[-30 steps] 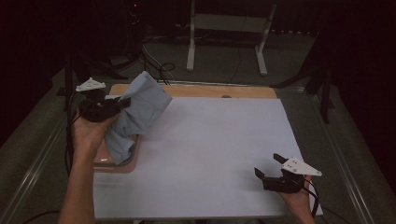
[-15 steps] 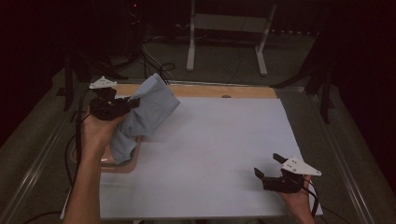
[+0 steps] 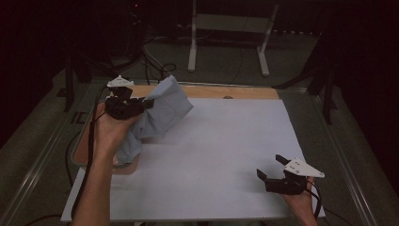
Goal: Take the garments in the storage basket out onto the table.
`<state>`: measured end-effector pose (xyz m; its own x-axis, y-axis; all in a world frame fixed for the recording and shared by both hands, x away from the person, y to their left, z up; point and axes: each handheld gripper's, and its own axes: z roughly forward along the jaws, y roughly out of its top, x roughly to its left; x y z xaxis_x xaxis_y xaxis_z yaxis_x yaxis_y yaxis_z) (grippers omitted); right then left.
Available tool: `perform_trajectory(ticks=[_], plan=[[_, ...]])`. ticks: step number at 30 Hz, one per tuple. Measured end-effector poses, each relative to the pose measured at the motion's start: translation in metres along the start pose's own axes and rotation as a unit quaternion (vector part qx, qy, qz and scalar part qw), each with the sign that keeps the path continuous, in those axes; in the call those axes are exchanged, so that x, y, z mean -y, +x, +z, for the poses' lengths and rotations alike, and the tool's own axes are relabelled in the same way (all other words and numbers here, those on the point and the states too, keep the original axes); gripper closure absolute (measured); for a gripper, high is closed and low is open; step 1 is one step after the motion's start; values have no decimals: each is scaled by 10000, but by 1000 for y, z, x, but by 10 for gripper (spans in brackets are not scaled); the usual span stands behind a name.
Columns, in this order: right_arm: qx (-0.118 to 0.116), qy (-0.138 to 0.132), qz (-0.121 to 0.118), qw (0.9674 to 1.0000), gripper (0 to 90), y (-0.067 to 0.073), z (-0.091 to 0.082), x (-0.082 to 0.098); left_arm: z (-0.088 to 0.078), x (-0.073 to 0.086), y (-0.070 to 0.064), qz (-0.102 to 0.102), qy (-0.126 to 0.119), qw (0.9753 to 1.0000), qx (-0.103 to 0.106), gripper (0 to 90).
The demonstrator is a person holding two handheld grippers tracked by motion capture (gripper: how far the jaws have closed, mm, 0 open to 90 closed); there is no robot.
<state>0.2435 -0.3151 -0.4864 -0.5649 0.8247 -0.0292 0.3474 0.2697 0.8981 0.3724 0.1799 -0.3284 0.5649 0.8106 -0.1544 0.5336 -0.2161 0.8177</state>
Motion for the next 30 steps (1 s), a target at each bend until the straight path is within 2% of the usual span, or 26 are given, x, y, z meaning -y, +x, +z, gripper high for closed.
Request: perform_trajectory(ticks=[12,16,25,30], plan=[[-17,-24,23,10000,75,1,0,-1,26,-9,-25,133,104,9995,284,783],[-16,-27,22,10000,75,0,0,-1,33,-9,-32,71,53,9992,379,783],[-14,-29,17,10000,75,0,0,-1,51,-13,-51,155,140,9982,557,783],[-15,-28,22,10000,75,1,0,-1,60,-12,-56,118,153,9977,643,783]])
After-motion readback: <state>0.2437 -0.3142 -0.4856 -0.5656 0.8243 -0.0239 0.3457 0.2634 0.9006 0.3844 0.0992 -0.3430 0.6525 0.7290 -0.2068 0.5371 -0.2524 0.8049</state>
